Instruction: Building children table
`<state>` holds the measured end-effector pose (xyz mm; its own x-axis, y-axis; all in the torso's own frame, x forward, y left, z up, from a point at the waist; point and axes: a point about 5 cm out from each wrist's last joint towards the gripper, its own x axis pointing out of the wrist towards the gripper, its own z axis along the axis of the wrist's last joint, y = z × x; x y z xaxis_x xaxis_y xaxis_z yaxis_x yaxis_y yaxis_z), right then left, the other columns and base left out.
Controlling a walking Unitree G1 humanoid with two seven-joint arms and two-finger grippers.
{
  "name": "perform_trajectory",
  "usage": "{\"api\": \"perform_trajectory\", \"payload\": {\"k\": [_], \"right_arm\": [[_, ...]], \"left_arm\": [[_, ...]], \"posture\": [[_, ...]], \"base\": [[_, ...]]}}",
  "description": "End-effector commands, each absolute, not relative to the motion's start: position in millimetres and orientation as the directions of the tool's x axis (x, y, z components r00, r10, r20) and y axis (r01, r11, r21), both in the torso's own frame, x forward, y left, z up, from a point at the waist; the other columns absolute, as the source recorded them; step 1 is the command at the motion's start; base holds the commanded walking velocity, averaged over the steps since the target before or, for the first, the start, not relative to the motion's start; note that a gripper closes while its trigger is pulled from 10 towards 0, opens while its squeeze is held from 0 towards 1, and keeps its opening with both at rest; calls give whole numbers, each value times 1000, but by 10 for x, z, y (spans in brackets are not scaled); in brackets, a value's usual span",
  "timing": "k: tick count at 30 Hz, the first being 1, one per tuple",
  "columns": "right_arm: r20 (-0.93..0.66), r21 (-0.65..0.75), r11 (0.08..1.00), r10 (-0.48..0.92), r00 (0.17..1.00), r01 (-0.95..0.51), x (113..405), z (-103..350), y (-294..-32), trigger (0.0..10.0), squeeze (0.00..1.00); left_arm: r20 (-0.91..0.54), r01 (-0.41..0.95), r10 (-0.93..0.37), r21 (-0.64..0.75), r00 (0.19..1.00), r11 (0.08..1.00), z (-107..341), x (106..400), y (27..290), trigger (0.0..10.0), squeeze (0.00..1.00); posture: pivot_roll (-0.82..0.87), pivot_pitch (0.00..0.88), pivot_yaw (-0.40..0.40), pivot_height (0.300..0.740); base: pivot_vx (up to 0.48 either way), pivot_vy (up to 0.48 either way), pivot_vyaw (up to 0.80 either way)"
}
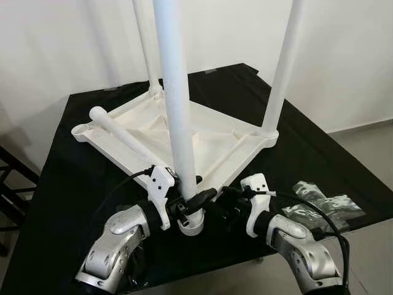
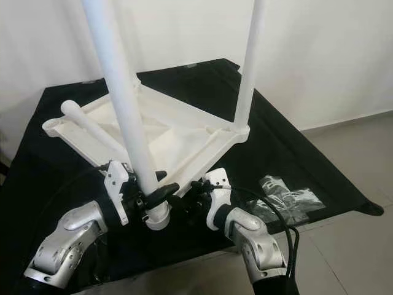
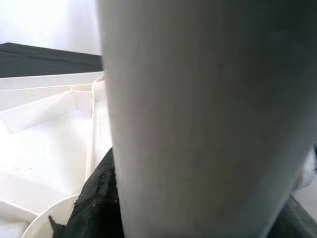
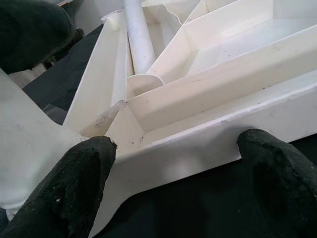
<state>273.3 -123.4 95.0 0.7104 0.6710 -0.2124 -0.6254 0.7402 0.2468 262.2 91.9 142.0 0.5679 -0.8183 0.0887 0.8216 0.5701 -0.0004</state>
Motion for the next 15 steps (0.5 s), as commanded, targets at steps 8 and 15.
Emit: {"api": "perform_trajectory", "payload": {"k": [8,15], "right_arm": [[-192,258,720,692,696,-644,2727,979,-1157,10000,0],[-192,259,720,692,696,-644,2733,980,-1162,10000,0]], "left_arm": [[128,517,-513,6,849,856,1497,2933,1267,10000,1000],[88,32,-28,-52,996,998,1437,3051,1828,10000,1000]], "posture": [[-119,0,51,740],[-111,0,49,740]], "base": [[0,0,0],[0,0,0]]}}
